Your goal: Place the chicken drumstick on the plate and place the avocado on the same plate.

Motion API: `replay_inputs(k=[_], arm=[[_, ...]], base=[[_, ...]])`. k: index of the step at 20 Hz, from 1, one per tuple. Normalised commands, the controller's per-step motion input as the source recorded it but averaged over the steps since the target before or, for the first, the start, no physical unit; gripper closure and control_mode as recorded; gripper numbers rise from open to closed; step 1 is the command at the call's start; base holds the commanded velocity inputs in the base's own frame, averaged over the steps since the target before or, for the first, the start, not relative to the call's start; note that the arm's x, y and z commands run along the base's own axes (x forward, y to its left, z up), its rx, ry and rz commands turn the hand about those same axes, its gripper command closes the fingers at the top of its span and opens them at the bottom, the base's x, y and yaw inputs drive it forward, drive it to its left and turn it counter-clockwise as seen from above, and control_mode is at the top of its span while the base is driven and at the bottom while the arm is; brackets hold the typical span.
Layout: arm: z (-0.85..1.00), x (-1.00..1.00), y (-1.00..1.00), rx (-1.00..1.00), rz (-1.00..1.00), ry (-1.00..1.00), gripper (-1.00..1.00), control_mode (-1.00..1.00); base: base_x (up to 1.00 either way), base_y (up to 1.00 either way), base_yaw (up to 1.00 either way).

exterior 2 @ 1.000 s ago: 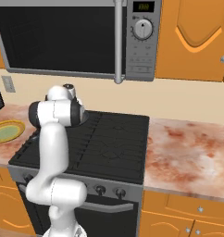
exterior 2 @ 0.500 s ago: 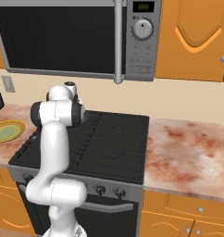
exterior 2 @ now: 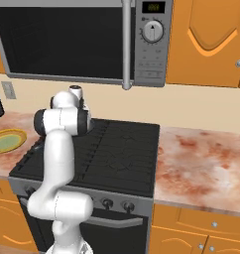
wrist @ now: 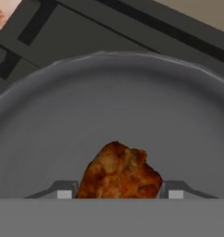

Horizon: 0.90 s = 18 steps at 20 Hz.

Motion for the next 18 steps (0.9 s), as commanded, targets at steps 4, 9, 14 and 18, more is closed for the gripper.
replay_inputs(k=[4, 9, 14, 18], arm=[[-0.29, -0.35, 0.10, -0.03, 0.00, 0.00, 1.00, -1.00], [-0.28, -0.36, 0.06, 0.00, 0.00, 0.00, 1.00, -1.00], [-0.05, -0.27, 0.03, 0.00, 0.00, -0.06, 1.00, -1.00], [0.03, -0.24, 0.03, 0.00, 0.00, -0.07, 1.00, -1.00]], base=[[0.00, 0.00, 0.00], [0.00, 0.00, 0.00], [0.00, 0.00, 0.00], [0.00, 0.00, 0.00]])
